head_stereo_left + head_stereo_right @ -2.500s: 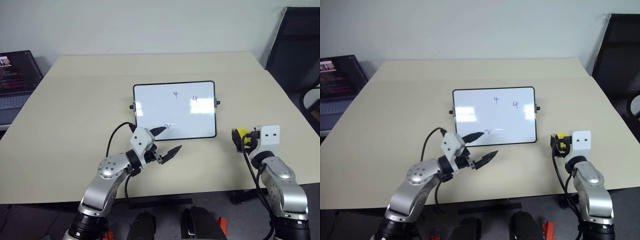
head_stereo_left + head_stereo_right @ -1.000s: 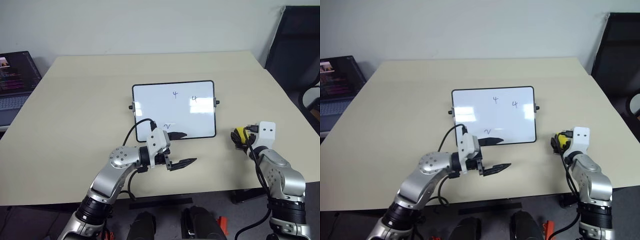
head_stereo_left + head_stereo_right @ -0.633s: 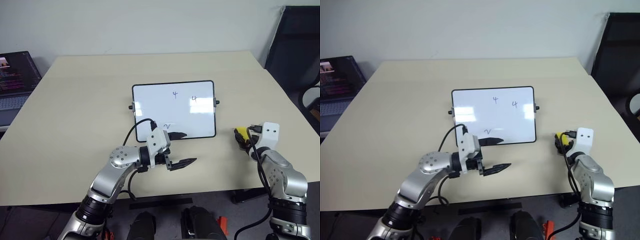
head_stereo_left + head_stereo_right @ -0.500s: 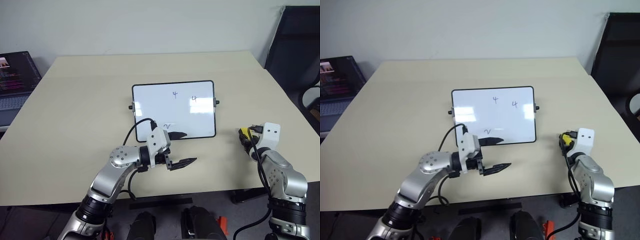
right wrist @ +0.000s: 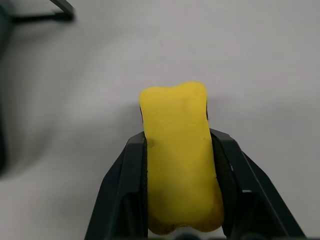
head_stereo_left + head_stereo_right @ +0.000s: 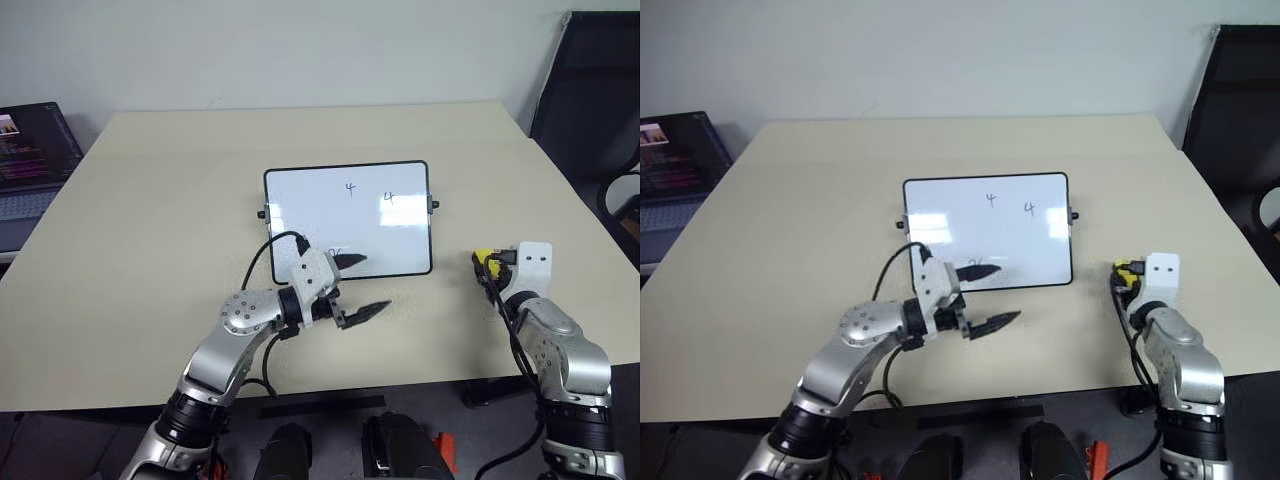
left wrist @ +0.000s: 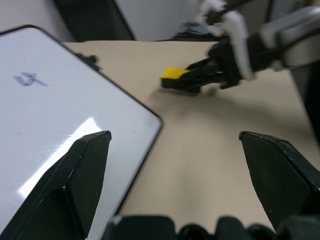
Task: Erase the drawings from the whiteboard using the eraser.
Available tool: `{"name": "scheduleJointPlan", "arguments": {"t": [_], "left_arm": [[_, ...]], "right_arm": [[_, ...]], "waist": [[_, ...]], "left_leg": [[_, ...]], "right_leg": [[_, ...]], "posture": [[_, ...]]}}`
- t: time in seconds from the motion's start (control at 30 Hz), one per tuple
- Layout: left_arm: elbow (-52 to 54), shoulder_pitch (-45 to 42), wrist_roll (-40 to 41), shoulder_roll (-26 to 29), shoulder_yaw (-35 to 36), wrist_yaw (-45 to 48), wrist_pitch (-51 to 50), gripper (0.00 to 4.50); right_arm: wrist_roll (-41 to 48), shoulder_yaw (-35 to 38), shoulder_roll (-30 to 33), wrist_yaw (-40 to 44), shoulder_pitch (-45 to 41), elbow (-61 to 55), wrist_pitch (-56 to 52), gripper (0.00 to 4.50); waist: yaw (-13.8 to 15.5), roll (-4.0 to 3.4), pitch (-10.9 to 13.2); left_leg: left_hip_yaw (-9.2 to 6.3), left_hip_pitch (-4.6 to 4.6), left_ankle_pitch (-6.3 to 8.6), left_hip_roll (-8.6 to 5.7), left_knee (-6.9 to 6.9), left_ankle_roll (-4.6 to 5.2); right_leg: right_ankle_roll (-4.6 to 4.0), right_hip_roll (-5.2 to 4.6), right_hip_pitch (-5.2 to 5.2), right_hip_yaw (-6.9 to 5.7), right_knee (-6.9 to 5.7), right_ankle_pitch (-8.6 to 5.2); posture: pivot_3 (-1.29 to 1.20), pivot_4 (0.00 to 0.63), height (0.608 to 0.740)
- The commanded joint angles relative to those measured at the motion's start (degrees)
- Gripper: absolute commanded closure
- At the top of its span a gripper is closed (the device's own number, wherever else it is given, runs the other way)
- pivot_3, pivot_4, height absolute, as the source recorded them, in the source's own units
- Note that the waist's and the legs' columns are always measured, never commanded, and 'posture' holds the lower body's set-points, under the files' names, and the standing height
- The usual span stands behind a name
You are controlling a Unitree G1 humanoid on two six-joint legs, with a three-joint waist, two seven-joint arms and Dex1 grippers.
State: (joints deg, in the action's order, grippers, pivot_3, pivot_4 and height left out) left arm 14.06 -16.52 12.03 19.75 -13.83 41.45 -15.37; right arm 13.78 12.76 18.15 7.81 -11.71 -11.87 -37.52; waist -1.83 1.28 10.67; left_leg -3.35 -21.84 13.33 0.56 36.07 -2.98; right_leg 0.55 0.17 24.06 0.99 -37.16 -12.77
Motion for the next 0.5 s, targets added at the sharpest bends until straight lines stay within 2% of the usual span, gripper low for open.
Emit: {"name": "scheduleJointPlan", "arguments": {"t": [0.03, 0.2, 0.5], "left_arm": [[-0.02, 0.77, -3.41, -1.94, 0.21, -5.2, 2.39, 0.0], [-3.25, 2.16, -7.86, -5.22, -0.4, -11.61, 4.04, 0.0], [-7.01, 1.55, -12.49, -7.68, -1.26, -15.57, 8.44, 0.0]], "right_arm": [[-1.23, -1.6, 0.69, 2.11, 1.09, -3.75, 5.65, 3.2], [-1.29, -2.45, -0.57, 2.85, 2.2, -4.02, 8.55, 3.2], [-1.22, -3.98, -1.12, 4.28, 0.53, -4.22, 11.44, 3.2]], "waist": [[0.06, 0.0, 0.0], [0.08, 0.0, 0.0], [0.08, 0.0, 0.0]], "left_leg": [[0.0, 0.0, 0.0, 0.0, 0.0, 0.0], [-0.01, 0.0, 0.0, -0.01, 0.0, 0.0], [0.03, 0.0, 0.0, 0.0, 0.01, 0.0]], "right_leg": [[0.01, 0.0, 0.0, -0.01, 0.01, 0.01], [0.03, 0.0, 0.0, 0.02, 0.01, 0.02], [0.05, 0.0, -0.01, 0.02, 0.01, 0.03]], "posture": [[0.0, 0.15, 0.74], [0.0, 0.15, 0.74], [0.0, 0.15, 0.74]]}}
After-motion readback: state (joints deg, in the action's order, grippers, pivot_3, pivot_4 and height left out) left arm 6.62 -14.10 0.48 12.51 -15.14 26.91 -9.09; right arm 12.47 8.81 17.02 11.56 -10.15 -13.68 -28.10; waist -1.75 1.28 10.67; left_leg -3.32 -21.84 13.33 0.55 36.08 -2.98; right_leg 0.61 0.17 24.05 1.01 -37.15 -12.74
